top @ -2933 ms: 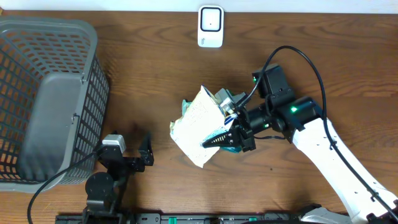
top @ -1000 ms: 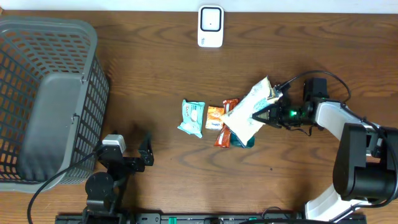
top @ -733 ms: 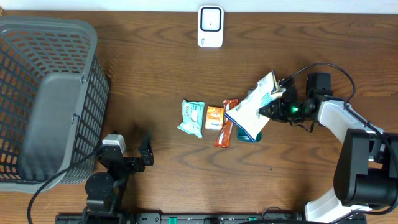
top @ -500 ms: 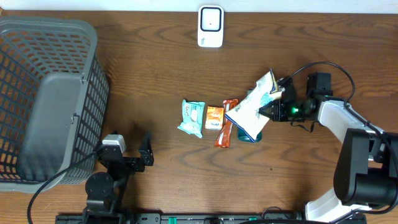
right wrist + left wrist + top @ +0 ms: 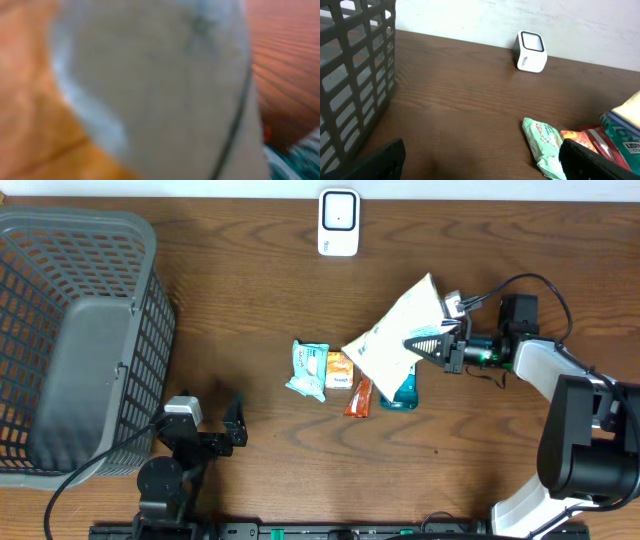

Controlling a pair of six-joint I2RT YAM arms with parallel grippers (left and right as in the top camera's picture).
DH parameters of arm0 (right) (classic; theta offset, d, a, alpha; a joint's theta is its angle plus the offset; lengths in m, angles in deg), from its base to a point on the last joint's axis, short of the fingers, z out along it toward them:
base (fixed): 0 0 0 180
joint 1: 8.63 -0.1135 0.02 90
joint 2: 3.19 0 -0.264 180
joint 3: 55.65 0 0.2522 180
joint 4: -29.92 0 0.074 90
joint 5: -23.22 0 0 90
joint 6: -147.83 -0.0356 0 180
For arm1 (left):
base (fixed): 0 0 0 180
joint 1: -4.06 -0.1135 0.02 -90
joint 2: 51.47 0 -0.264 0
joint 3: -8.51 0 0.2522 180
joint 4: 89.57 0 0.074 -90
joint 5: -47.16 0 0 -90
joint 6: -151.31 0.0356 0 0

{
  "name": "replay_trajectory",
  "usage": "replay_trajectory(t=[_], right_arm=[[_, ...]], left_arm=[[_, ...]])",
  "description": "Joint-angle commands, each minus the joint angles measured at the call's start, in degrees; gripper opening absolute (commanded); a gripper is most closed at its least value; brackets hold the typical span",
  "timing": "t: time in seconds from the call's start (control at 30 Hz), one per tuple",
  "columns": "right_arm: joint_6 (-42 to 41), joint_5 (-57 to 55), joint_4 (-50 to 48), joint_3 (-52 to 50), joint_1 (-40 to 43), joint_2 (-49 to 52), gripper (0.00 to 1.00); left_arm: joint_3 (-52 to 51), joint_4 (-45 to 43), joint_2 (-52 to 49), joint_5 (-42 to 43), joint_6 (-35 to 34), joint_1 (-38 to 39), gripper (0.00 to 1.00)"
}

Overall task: Scan the item barcode
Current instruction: 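Lift the snack bag up off the Listerine bottle, then move the held snack bag to the white scanner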

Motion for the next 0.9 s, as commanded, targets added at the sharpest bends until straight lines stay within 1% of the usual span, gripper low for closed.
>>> replay_trajectory(t=[0.0,0.13,0.27,0.4,0.43,0.5,0.57,0.7,0.73,0.87], right_arm=[[1.42,7.82,-0.24,1.07,0.33,-0.07,0.01],[1.16,7.82,-0.72,1.09,0.33,-0.07,0.01],[-5.07,7.82,-5.27,1.49,0.24,-0.85,0.01],[-15.85,7.82,-15.06,3.02,-1.03,-4.68,0.01],[-19.50,7.78,-19.50,3.58,-1.97,-6.29,0.01],[-24.28,6.71,-27.12,3.89,-3.65,-8.76,0.01],[-27.50,3.67,-33.64,3.89,-5.42,-11.06,0.01],[-27.34,-5.18,-38.91,3.91,-9.31,-13.11,0.01],[-26.93,-7.10,-39.01,3.91,-9.94,-13.11,0.01],[-22.40,-21.90,-36.63,4.04,-13.33,-13.11,0.01]], left_arm=[[-1.42,0.37,0.04,0.92,0.79,-0.31,0.98],[-1.42,0.37,0.04,0.92,0.79,-0.31,0.98],[-1.42,0.37,0.04,0.92,0.79,-0.31,0.98],[-1.42,0.37,0.04,0.92,0.79,-0.31,0.98],[-1.42,0.35,0.04,0.92,0.79,-0.31,0.98],[-1.42,0.37,0.04,0.92,0.79,-0.31,0.98],[-1.42,0.35,0.04,0.92,0.79,-0.31,0.98],[-1.42,0.35,0.04,0.92,0.79,-0.31,0.98],[-1.42,0.37,0.04,0.92,0.79,-0.31,0.98],[-1.42,0.37,0.04,0.92,0.79,-0.31,0.98]])
